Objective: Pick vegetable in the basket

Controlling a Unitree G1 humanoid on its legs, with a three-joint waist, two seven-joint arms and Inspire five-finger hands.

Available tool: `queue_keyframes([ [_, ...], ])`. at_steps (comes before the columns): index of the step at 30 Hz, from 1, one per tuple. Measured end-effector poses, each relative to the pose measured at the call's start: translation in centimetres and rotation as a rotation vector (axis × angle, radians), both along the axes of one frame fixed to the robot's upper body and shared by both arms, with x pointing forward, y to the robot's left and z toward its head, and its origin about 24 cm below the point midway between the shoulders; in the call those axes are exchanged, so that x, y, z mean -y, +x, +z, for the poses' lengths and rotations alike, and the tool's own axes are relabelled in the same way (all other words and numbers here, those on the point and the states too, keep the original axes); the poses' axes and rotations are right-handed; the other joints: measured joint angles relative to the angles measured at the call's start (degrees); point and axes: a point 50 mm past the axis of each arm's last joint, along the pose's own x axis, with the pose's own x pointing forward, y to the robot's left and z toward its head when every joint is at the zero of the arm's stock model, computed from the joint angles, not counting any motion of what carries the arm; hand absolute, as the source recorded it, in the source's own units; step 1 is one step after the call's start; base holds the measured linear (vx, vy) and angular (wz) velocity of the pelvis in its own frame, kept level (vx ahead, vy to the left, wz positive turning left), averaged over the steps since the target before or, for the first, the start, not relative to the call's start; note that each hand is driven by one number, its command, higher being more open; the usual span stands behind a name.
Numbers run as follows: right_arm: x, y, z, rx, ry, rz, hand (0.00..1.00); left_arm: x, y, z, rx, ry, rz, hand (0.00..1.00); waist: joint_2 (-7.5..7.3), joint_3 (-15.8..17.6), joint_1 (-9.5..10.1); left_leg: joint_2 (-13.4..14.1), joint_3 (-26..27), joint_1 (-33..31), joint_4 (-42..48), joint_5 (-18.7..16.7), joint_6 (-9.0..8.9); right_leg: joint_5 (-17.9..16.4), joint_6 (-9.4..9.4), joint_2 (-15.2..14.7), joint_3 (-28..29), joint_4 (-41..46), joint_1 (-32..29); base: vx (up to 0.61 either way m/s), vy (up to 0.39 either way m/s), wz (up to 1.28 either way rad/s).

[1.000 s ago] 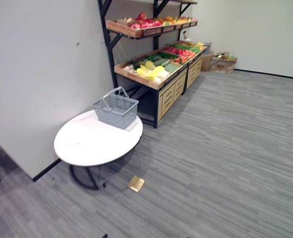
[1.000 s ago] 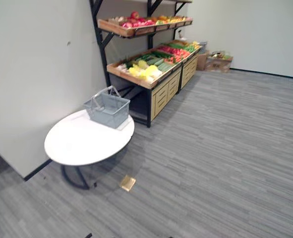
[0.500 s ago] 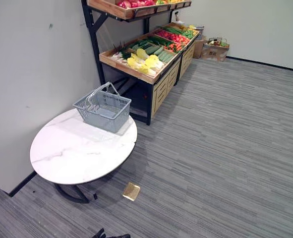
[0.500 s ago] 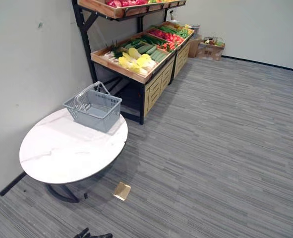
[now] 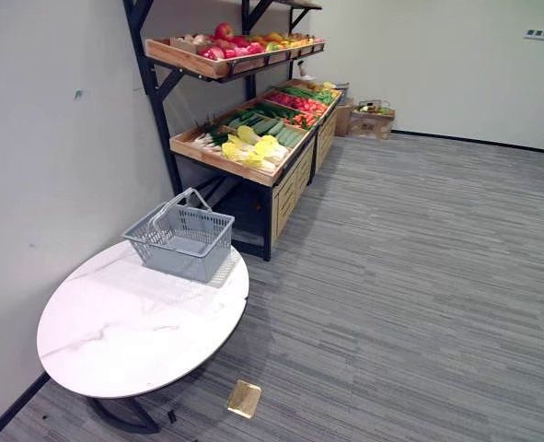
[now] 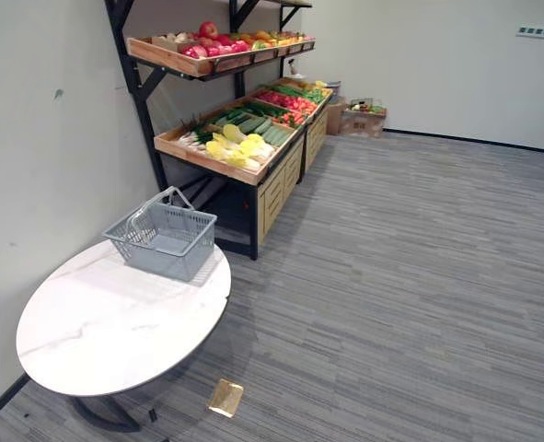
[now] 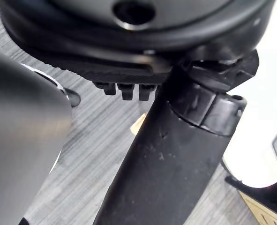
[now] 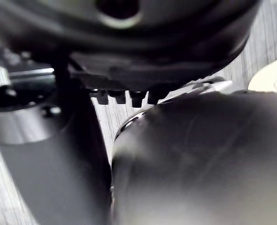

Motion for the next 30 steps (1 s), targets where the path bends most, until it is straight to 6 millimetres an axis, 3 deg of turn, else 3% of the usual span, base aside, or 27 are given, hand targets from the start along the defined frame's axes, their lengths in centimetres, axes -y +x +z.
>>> queue_keyframes([
  [1,0.1,-0.3,0.0,-0.009,-0.009,0.010,1.00,0.0,-0.2,0.0,-0.004,-0.002,0.005,1.00,0.45,-0.02,-0.06,1.65,-1.17,-0.37,0.48,-0.35,-1.21,2.13,1.35,3.63,1.98,-10.46,0.07,0.24,-0.160,0.48],
  [2,0.0,-0.7,-0.1,-0.018,-0.012,0.018,1.00,0.0,-0.2,0.0,-0.003,-0.002,0.003,1.00,0.12,-0.23,-0.07,1.81,-2.04,-0.80,0.73,-0.45,-2.25,4.60,1.98,5.01,3.93,-16.17,0.60,0.25,-0.207,0.76],
  [3,-0.8,-1.4,-0.3,-0.033,0.004,0.019,1.00,-0.7,-0.2,0.1,0.001,0.013,-0.005,1.00,-2.10,-0.55,-0.40,0.54,-4.34,-1.28,1.29,-1.22,-3.66,15.33,-0.53,5.32,6.60,-21.49,0.77,0.27,-0.236,0.88],
  [6,0.2,-0.7,-0.1,-0.031,-0.023,0.085,1.00,0.5,0.0,-0.1,0.004,-0.004,0.016,1.00,0.29,-1.08,-0.07,4.07,-5.69,-1.77,2.05,-1.16,-4.86,14.66,-1.19,7.44,2.43,-22.68,2.99,0.22,-0.185,0.56],
  [7,-0.4,-2.0,-0.4,-0.122,0.036,0.110,1.00,0.3,-0.7,-0.3,-0.042,-0.008,-0.004,1.00,-0.88,-3.83,0.99,0.97,-6.05,-1.63,1.35,-2.50,-4.00,17.39,0.31,5.27,1.15,-33.15,8.59,0.09,-0.076,0.16],
  [26,-0.3,-2.2,-0.4,-0.040,-0.037,0.045,1.00,0.2,-1.1,-0.3,-0.036,-0.010,0.009,1.00,-0.83,-4.02,1.04,1.85,-2.26,0.63,0.44,-3.36,-3.97,16.76,0.42,5.60,3.48,-32.01,8.30,0.00,0.007,-0.08],
  [30,0.0,-2.3,-0.3,-0.040,-0.042,0.020,1.00,0.2,-0.9,-0.2,-0.016,-0.012,-0.008,1.00,-0.70,-3.64,1.49,2.89,-0.29,0.41,7.04,-8.46,-2.93,12.76,2.17,4.67,1.85,-18.16,3.62,0.00,0.029,-0.22],
])
